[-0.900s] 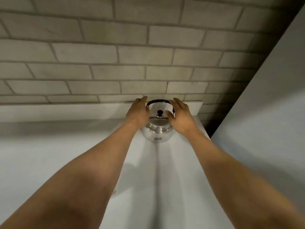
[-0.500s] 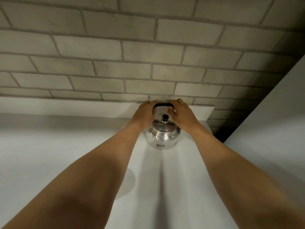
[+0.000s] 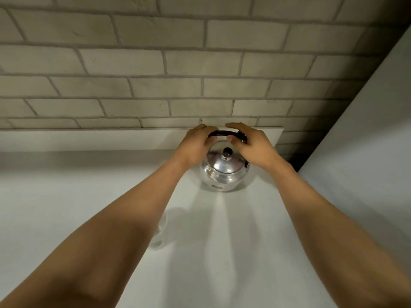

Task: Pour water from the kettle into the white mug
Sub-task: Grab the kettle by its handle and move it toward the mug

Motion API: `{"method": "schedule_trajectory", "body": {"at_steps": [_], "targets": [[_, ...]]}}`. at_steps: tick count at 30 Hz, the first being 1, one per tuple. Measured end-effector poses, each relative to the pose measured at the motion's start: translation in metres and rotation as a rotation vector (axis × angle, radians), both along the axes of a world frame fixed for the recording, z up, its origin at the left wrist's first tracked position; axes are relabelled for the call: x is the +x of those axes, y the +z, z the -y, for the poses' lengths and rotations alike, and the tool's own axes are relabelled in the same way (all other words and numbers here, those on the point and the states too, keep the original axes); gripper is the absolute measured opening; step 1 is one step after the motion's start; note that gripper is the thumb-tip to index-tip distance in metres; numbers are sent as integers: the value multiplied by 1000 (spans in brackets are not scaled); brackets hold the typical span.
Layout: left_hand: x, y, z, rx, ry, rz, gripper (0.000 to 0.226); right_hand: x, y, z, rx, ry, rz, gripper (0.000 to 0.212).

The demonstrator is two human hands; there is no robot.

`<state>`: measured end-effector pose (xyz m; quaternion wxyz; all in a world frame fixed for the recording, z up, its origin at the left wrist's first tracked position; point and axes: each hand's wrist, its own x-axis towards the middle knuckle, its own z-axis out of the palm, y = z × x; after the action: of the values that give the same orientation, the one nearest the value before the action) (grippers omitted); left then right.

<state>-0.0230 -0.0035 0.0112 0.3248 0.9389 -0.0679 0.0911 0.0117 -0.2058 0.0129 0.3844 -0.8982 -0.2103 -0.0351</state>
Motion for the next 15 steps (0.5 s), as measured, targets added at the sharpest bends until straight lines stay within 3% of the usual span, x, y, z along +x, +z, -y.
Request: {"method": "schedule_trajectory", "body": {"at_steps": [10,15], "targets": [[-104,38,-17,-126,-101,125,29,-123,45,-20,-36,-86,243,34],[-172,25,-21,-322,-71,214,51,-187,57,-25,20,-165,291,33]]}}
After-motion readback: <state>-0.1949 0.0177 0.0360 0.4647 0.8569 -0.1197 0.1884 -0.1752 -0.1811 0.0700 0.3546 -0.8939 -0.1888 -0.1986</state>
